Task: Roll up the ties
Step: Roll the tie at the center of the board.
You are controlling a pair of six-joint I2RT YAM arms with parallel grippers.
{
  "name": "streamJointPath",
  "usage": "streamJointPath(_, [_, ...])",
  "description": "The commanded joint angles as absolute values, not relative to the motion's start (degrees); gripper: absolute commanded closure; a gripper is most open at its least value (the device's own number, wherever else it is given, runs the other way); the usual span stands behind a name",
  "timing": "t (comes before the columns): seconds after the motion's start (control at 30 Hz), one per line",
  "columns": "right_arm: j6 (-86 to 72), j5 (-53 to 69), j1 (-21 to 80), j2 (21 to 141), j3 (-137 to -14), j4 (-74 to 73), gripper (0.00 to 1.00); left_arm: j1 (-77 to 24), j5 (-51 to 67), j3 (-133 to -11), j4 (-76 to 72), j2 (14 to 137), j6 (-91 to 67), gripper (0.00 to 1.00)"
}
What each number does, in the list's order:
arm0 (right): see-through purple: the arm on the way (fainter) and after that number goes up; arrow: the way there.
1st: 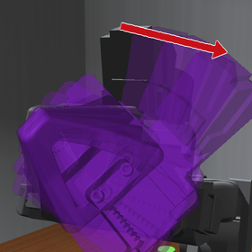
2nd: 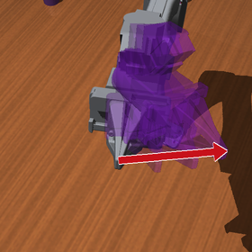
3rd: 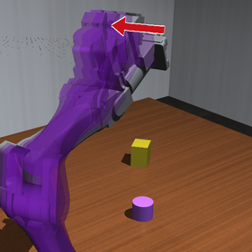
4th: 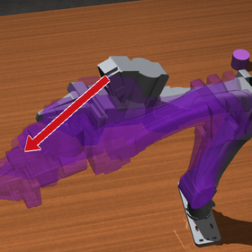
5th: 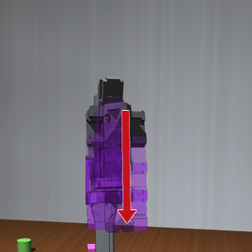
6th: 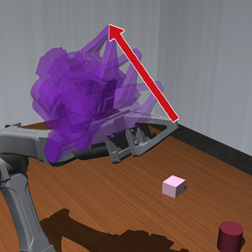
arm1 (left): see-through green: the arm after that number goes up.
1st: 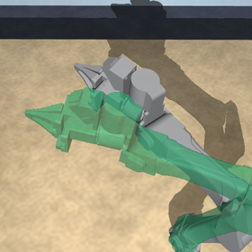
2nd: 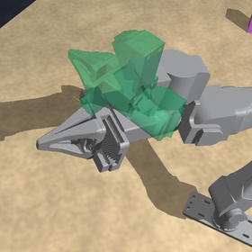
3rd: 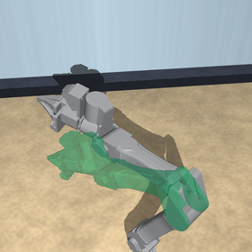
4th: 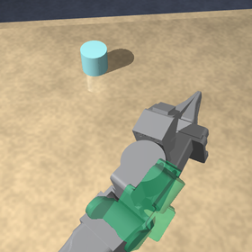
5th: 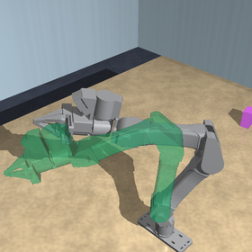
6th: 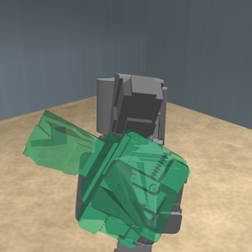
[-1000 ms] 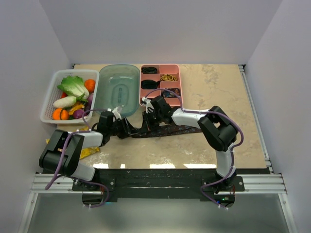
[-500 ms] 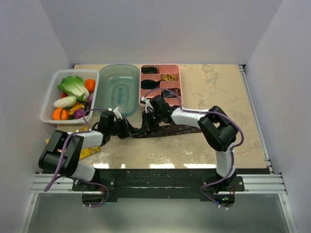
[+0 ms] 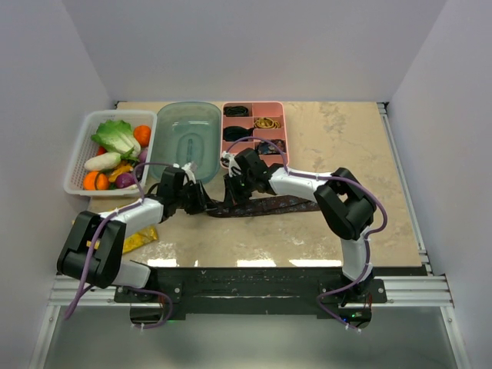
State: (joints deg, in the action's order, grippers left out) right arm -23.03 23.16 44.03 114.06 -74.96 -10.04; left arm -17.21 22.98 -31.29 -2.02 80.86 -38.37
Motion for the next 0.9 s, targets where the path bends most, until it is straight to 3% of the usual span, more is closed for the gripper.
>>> streamJointPath(0.0, [-21.09,19.69,44.21,112.32,-77.17,-12.57,1.0,-19.24,18.11,-35.5,4.3,78.93,-35.25,0.98])
streamJointPath(0.87, [-22.23,20.65,46.14,114.96,-79.01,-12.39,1.0,-24.34,10.28,-44.91,14.94,79.1,-33.4,1.0])
